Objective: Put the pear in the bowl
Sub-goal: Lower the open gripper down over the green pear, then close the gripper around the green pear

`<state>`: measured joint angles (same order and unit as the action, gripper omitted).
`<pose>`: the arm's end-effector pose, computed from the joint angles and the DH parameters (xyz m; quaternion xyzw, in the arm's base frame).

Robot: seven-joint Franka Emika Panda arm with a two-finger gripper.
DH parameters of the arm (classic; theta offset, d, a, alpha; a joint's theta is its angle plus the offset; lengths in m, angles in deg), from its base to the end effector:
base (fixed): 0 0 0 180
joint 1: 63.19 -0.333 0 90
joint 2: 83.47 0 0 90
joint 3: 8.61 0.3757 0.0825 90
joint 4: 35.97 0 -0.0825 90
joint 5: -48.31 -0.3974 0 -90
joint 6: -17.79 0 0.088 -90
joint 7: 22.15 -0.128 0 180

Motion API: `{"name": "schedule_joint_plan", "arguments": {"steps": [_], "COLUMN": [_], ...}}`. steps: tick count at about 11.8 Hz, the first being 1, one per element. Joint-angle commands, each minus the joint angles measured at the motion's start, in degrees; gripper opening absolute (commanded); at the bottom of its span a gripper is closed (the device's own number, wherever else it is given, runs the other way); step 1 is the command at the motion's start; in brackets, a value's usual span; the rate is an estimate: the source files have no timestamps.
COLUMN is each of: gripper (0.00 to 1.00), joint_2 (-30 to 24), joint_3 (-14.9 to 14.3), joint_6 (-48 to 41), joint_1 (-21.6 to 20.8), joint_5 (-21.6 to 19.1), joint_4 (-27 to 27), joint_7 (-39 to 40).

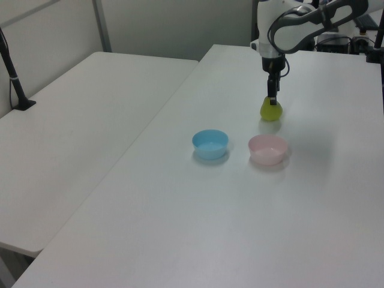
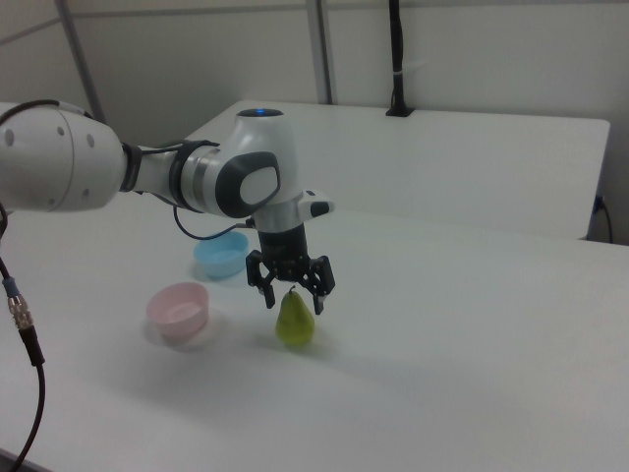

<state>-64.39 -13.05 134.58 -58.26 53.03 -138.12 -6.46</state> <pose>0.6522 -0.1095 0.3921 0.9951 0.0766 -0.0480 0.0392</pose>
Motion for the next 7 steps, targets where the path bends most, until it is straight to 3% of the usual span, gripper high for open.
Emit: {"name": "schedule_joint_plan", "arguments": {"steps": [1, 2, 5, 7], "gripper": [1.0, 0.99, 0.5, 0.31], "joint_2": [2.27, 2.37, 2.37, 1.58], "joint_3": [-0.23, -0.14, -0.05, -0.05], "joint_6": [4.04, 4.4, 6.15, 5.81], "joint_1": [-0.8, -0.8, -0.89, -0.89], "joint_5": [0.03, 0.03, 0.65, 0.65], "joint_4": [-0.59, -0.59, -2.08, -2.09], "joint_7": [1.53, 1.53, 1.53, 1.62]}}
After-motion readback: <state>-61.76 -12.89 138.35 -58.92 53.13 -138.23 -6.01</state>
